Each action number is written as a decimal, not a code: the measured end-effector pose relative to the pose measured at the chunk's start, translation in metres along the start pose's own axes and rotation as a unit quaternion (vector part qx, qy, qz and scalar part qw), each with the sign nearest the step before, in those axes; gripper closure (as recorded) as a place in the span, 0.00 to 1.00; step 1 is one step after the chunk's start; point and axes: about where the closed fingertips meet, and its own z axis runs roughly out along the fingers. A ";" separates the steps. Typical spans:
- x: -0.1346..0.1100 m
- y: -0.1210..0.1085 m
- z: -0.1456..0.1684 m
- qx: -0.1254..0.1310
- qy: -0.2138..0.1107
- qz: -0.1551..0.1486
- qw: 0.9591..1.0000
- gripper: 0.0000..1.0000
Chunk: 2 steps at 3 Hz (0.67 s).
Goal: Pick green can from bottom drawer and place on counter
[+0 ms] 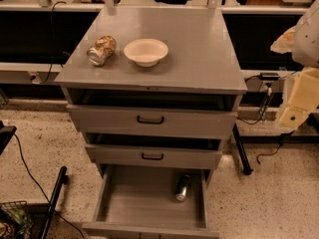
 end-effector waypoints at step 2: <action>0.026 -0.003 0.073 -0.059 -0.018 0.062 0.996 0.00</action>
Offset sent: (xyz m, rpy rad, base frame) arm 0.0441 -0.0390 -0.1602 0.2027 0.2858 -0.1973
